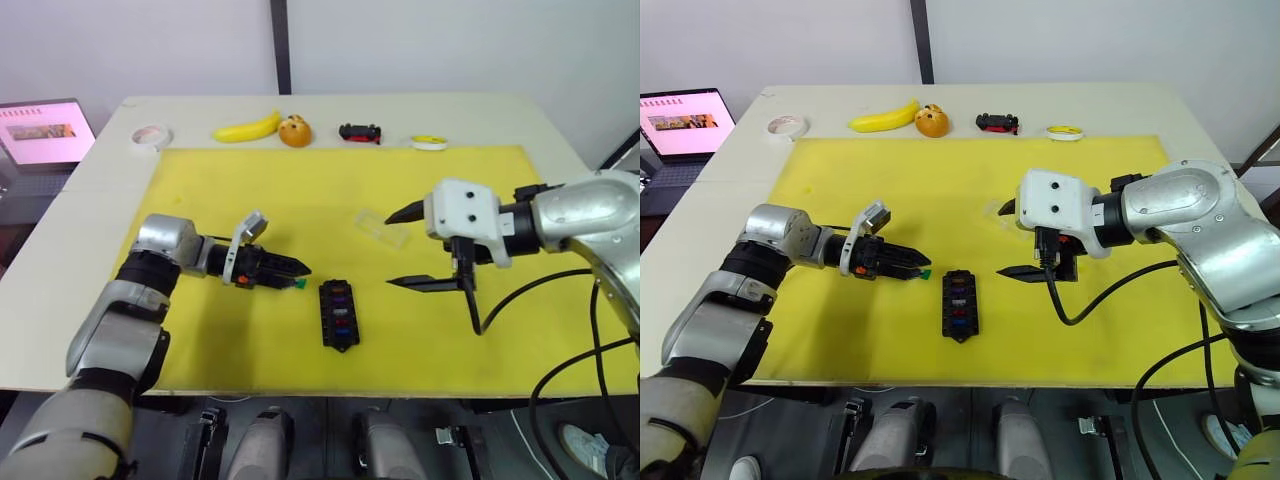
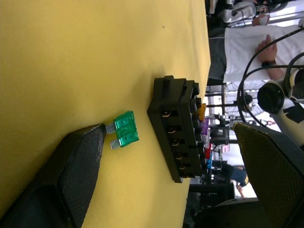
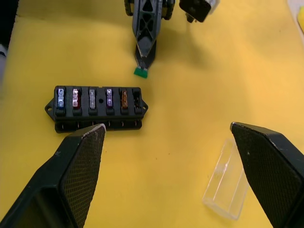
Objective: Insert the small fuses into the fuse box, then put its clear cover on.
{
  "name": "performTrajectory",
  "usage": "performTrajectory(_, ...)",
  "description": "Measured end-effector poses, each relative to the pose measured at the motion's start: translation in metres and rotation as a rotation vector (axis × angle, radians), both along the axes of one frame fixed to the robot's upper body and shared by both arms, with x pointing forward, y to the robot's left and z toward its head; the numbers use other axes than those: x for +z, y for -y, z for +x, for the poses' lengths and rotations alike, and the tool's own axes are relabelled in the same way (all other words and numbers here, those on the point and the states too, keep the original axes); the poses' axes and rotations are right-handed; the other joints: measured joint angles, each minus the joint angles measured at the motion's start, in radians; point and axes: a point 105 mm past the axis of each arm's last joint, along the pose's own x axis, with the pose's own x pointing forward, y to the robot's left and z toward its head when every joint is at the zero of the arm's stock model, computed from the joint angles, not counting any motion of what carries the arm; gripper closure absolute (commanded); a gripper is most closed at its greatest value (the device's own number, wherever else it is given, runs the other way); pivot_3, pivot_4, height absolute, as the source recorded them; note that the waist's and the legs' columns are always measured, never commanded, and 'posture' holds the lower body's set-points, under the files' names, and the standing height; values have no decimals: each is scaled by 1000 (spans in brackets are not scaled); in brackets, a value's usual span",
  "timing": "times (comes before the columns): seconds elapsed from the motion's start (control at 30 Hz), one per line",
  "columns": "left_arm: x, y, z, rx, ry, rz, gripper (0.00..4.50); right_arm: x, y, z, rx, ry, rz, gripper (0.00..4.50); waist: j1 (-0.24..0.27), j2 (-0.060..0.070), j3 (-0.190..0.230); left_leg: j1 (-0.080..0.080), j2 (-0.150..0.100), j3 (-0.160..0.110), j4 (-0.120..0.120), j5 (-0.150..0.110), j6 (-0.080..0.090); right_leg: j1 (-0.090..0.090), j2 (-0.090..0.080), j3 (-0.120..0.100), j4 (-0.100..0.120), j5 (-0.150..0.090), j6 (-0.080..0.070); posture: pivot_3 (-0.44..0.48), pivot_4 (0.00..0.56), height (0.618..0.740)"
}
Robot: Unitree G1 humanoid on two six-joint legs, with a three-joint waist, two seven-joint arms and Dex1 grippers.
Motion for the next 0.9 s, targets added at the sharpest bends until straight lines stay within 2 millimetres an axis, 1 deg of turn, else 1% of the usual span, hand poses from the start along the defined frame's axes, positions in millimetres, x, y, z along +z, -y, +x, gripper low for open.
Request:
performTrajectory(0.1, -2, 0, 0, 0, 3, 7, 817, 0, 0, 1, -7, -2, 2, 0, 2, 0, 0, 0, 0, 0, 3, -1, 2, 1, 0, 0, 0, 0, 0, 0, 150, 740)
performTrajectory(0.13, -3, 0, 0, 1, 0, 13, 1224, 0, 0, 1, -8, -2, 2, 0, 1, 0, 0, -1, 0, 0, 3, -2, 3, 1, 0, 0, 0, 0, 0, 0, 150, 740)
performTrajectory(0.23, -9, 0, 0, 3, 3, 27, 2629, 0, 0, 1, -8, -2, 2, 0, -2, 0, 0, -1, 0, 1, 7, -4, 7, 1, 0, 0, 0, -1, 1, 0, 150, 740)
performTrajectory(0.47, -15, -3, 0, 4, 21, 43, 2629, 0, 0, 1, -8, -1, 1, 0, -11, 0, 0, -1, 1, 1, 8, -4, 7, 1, 1, 0, 0, -1, 1, 0, 150, 740)
performTrajectory(0.67, -16, -5, 1, 6, 25, 42, 2629, 0, 0, 1, -8, 0, 1, 0, -20, 0, 0, -1, 1, 0, 9, -4, 7, 3, 1, 0, 0, -1, 1, 0, 150, 740)
performTrajectory(0.77, -17, -6, 1, 5, 32, 45, 3486, 0, 0, 1, -7, 1, 1, 0, -20, 0, 0, -1, 1, 0, 9, -4, 7, 3, 1, 0, 0, -1, 1, 0, 150, 740)
performTrajectory(0.83, -18, -5, 1, 3, 34, 48, 4385, 0, 0, 1, -6, 2, 0, 0, -21, 0, 0, -1, 1, 0, 9, -4, 7, 3, 1, 0, 0, -1, 1, 0, 150, 740)
performTrajectory(0.9, -18, -5, 1, 0, 36, 49, 4456, 0, 0, 0, -6, 2, 0, 0, -21, 1, 0, 0, 1, 0, 9, -4, 7, 3, 1, 0, 1, -1, 1, 0, 150, 740)
